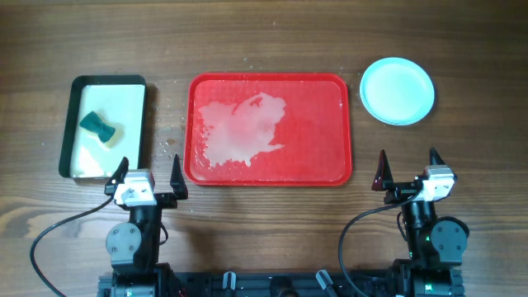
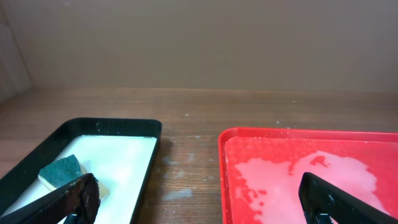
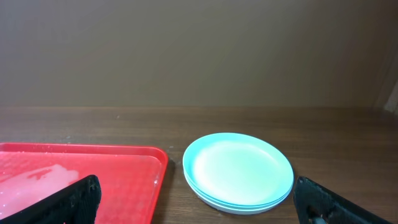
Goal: Clean dirty plates on tray and stack at the side
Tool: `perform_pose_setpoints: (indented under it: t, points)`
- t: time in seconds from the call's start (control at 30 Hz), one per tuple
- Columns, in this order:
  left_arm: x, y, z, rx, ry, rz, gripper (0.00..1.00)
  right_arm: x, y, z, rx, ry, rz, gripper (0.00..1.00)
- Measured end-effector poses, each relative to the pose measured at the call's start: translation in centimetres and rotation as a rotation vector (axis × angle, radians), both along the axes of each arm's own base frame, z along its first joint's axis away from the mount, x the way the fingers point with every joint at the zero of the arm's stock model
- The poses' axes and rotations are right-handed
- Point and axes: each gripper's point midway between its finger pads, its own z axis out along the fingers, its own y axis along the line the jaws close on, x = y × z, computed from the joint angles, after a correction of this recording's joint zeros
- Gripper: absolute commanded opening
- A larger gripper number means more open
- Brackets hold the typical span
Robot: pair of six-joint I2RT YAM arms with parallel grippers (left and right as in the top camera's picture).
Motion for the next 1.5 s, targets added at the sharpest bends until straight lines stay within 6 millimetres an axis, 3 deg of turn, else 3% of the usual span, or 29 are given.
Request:
perform_pose_setpoints:
  t: [0.3,1.5]
  points:
    - [-0.1,1.1,0.0,-0.022,-0.001,0.068,1.0,0.0,0.0,0.0,0.0,0.0,0.0,1.0]
    - [-0.1,0.9,0.0,0.008,0.001,0.05,1.0,0.0,0.0,0.0,0.0,0.0,0.0,1.0]
